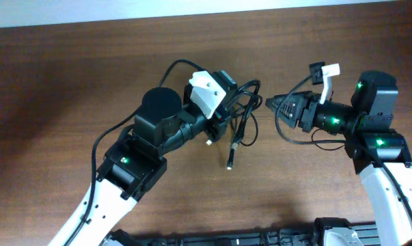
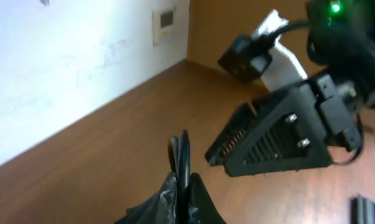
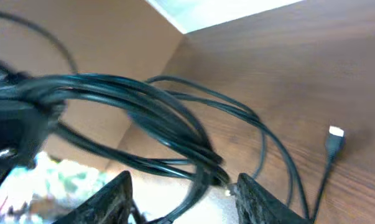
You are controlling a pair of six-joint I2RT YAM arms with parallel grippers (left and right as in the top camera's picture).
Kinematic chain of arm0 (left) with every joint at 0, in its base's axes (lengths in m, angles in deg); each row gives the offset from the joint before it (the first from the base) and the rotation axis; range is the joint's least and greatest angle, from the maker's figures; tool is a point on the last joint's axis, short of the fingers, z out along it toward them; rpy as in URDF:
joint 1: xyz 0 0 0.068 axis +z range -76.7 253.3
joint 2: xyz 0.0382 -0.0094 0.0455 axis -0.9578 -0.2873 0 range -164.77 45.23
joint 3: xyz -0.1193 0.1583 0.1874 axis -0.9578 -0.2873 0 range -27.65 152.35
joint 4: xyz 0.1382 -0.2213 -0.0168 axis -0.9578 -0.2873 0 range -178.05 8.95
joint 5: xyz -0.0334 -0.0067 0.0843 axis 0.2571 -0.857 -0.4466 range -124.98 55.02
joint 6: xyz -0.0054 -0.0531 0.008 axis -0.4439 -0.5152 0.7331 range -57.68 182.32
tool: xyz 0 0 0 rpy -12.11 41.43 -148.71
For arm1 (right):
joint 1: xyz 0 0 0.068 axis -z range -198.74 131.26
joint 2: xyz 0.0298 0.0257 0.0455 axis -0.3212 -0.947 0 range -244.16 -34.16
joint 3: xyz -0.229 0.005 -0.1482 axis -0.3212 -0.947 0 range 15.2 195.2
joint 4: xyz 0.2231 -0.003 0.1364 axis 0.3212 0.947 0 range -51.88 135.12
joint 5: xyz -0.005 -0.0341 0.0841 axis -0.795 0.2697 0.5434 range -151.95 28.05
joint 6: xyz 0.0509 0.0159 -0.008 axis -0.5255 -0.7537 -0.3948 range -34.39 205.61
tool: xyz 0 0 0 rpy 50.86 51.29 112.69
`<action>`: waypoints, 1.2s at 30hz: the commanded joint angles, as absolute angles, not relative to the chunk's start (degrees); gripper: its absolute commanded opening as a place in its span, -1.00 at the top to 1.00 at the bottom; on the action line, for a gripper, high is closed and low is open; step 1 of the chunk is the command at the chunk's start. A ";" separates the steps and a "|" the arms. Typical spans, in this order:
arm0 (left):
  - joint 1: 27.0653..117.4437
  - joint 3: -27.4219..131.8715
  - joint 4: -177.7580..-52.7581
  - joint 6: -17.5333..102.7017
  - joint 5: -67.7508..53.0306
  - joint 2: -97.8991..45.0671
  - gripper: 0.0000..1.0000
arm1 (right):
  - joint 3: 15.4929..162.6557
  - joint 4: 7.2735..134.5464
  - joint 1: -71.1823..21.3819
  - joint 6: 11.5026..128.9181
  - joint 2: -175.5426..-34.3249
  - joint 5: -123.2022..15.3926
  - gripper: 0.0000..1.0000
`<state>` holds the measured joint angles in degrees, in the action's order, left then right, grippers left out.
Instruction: Untangle cables
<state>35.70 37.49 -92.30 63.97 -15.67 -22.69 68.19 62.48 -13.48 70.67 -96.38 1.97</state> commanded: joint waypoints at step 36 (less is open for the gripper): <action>35.98 38.24 -92.17 55.25 2.45 -23.76 1.00 | 68.89 61.43 -13.92 95.85 -96.40 23.39 0.40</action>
